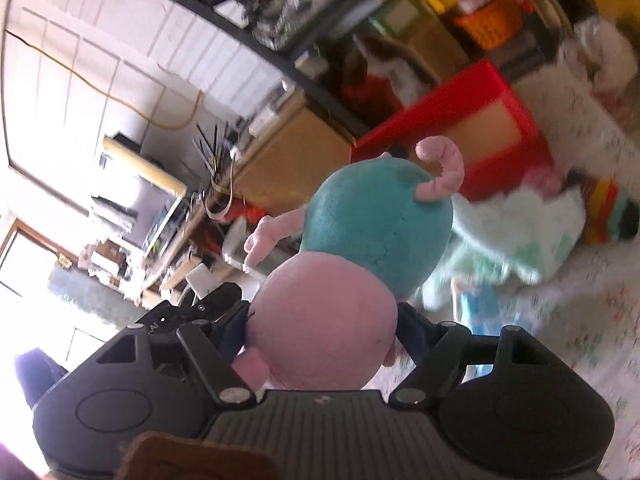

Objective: Organize soft objects
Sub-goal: 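Carry the sponge block and pig plush with both tools toward the red box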

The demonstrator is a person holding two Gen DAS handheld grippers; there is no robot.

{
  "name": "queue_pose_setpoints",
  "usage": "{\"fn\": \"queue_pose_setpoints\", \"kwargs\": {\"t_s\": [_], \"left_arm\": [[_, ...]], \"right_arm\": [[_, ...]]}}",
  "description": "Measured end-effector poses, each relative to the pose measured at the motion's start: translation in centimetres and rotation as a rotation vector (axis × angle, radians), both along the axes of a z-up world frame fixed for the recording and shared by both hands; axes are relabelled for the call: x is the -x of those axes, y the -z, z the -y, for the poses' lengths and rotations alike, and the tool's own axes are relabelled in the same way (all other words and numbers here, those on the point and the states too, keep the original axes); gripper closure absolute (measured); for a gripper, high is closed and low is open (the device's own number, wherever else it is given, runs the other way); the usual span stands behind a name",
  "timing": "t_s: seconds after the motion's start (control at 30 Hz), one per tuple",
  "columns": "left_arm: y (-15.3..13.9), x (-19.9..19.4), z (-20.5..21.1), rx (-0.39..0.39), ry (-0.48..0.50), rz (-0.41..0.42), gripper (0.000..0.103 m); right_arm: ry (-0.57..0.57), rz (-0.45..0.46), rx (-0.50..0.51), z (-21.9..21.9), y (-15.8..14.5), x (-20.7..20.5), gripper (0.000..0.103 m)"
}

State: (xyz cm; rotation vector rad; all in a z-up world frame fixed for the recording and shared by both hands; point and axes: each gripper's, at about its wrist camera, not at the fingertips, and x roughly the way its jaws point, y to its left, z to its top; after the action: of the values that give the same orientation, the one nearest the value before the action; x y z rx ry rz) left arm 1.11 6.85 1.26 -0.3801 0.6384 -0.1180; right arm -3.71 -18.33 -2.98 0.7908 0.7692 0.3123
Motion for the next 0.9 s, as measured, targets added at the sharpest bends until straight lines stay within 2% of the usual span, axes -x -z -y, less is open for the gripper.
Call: {"fn": "queue_pose_setpoints", "kwargs": {"t_s": [0.27, 0.67, 0.9], "left_arm": [[-1.7, -1.9, 2.6, -0.012, 0.016, 0.069, 0.044], [-2.9, -6.1, 5.5, -0.028, 0.031, 0.126, 0.044], [-3.4, -7.9, 7.4, -0.065, 0.044, 0.177, 0.044]], "right_arm": [[0.067, 0.095, 0.031, 1.4, -2.7, -1.1, 0.054], [0.156, 0.169, 0.109, 2.9, -4.1, -4.5, 0.054], [0.199, 0.198, 0.15, 3.7, -4.6, -6.8, 0.054]]}}
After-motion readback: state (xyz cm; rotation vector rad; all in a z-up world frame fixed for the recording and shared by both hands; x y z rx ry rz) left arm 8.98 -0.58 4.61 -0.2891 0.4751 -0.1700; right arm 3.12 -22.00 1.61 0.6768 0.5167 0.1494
